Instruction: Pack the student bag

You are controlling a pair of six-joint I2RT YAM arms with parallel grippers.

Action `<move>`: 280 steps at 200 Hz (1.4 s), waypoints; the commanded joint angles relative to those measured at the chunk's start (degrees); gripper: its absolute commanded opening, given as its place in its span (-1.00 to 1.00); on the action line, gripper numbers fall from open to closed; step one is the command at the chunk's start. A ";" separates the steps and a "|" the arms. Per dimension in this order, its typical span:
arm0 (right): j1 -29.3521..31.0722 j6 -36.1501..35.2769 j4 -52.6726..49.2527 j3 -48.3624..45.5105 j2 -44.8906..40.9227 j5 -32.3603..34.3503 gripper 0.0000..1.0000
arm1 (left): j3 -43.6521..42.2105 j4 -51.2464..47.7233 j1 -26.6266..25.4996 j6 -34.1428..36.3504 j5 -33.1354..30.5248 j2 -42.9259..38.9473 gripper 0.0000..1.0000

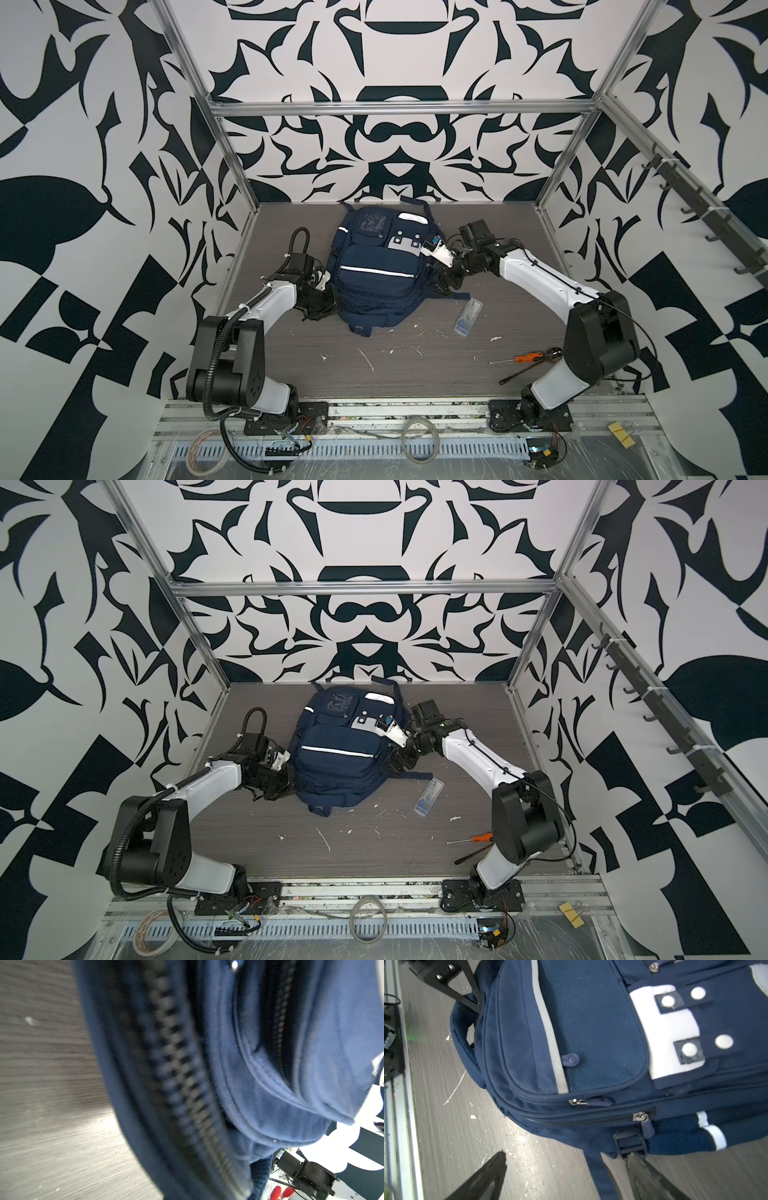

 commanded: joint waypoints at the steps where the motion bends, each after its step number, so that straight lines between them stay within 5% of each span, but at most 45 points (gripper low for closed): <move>1: -0.45 -5.79 -3.96 4.42 0.49 -1.96 0.86 | 2.49 -0.50 0.47 1.12 3.35 0.00 -1.00; 124: -0.46 -2.45 0.13 11.48 10.72 -4.14 0.45 | 0.23 0.63 0.48 0.16 4.82 -0.95 -1.00; 230: 0.57 -2.01 0.83 16.26 21.47 -8.33 0.55 | -0.16 2.29 0.48 -1.81 5.50 -0.62 -1.00; 280: 2.11 -5.25 -2.20 12.41 18.52 -11.76 0.64 | 0.84 1.87 0.51 -2.60 5.07 -0.65 -1.00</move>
